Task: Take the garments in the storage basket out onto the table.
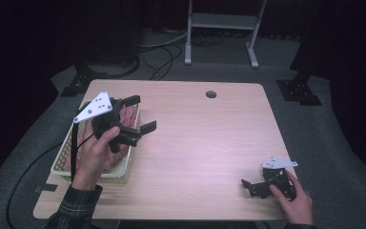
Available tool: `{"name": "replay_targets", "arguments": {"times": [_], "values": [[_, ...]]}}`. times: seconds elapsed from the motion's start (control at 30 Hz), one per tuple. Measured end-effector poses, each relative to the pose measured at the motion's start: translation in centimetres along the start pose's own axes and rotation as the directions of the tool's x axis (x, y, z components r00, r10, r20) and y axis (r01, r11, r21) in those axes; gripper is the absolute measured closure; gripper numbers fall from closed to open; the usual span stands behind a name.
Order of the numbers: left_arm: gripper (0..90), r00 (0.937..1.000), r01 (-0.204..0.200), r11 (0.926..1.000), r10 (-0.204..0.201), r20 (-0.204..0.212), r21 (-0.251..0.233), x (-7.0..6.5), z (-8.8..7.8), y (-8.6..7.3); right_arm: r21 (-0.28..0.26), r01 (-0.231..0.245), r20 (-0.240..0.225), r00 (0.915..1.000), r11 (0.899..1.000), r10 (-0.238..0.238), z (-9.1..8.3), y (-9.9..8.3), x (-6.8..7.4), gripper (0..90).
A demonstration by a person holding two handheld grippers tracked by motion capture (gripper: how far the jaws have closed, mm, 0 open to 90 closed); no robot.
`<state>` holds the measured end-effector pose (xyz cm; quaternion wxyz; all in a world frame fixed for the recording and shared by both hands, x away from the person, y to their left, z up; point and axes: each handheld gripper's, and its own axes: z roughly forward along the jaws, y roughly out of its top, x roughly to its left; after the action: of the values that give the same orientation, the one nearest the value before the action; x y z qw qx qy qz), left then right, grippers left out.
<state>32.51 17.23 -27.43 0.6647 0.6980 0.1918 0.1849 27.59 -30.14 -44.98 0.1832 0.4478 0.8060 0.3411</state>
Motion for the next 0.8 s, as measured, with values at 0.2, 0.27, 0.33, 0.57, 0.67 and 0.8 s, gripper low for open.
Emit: {"name": "replay_targets", "arguments": {"times": [0.2,0.27,0.33,0.57,0.67,0.8], "values": [[0.1,0.9999,-0.001,1.0000,0.001,-0.011,0.005,0.3,-0.4,0.0,0.000,0.000,0.000,1.0000,1.000,0.000,0.0,0.0,0.0,0.0],[0.1,0.9999,-0.001,1.0000,0.001,-0.015,0.006,0.4,-0.5,0.0,0.000,0.001,0.000,1.0000,1.000,-0.001,0.0,0.0,0.0,0.0],[0.1,0.9998,-0.002,1.0000,0.002,-0.020,0.008,0.5,-0.7,0.0,0.000,0.001,0.000,1.0000,1.000,-0.001,0.0,0.0,0.0,0.0],[0.1,0.9995,0.003,1.0000,-0.003,-0.031,0.009,1.0,-1.3,-0.1,0.000,0.001,0.000,1.0000,1.000,-0.001,0.0,0.0,0.0,0.0],[0.1,0.9995,0.006,0.9999,-0.005,-0.033,0.010,1.1,-1.4,-0.1,-0.001,0.002,0.000,1.0000,1.000,-0.002,0.0,0.0,0.0,0.0],[0.1,0.9994,0.005,0.9999,-0.005,-0.033,0.012,1.3,-1.7,-0.1,-0.001,0.002,0.000,1.0000,1.000,-0.002,0.0,0.0,0.0,0.0]]}}
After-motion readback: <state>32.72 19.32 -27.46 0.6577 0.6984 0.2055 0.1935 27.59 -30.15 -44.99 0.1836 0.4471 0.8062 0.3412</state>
